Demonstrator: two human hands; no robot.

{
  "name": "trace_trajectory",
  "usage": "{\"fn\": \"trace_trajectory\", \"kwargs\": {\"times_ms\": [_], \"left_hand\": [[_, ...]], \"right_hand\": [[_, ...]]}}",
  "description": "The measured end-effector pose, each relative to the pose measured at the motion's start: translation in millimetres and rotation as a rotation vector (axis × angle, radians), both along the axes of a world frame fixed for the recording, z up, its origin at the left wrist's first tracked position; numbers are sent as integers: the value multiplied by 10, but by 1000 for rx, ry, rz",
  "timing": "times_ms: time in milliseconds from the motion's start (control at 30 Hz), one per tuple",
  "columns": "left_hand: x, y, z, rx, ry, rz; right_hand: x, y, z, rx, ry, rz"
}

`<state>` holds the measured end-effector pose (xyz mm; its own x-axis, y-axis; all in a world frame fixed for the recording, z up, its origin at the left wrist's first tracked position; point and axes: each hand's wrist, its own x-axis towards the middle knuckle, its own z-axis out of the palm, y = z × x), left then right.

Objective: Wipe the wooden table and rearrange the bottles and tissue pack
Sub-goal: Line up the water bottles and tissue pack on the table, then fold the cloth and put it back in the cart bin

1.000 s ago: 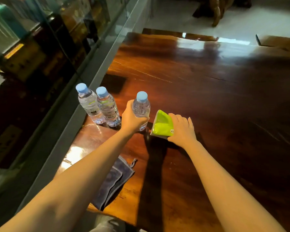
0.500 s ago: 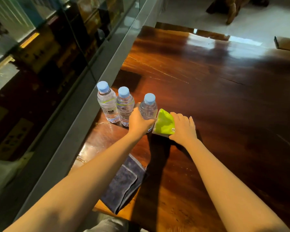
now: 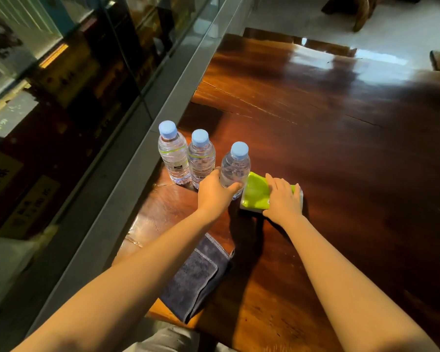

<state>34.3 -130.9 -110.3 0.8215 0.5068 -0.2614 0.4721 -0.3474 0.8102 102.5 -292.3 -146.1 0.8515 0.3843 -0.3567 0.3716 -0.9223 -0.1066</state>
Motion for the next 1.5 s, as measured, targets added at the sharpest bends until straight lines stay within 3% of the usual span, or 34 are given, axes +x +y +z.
{"fn": "trace_trajectory", "kwargs": {"times_ms": [167, 333, 467, 667, 900, 1067, 1500], "left_hand": [[-64, 83, -29, 70, 29, -82], [-268, 281, -52, 33, 60, -154], [-536, 437, -81, 116, -1, -255], [-1018, 727, -314, 393, 0, -877], [-1379, 1033, -703, 591, 185, -1310], [-1446, 1108, -877, 677, 231, -1363], [-1430, 1109, -889, 725, 182, -1393]], "right_hand": [[-113, 31, 66, 31, -23, -4], [-411, 28, 200, 211, -145, 1], [-799, 92, 244, 358, -170, -133], [-1518, 363, 54, 383, 27, 86], [-1971, 626, -173, 210, 208, 203], [-2114, 717, -250, 111, 219, 187], [-2177, 800, -384, 93, 192, 136]]}}
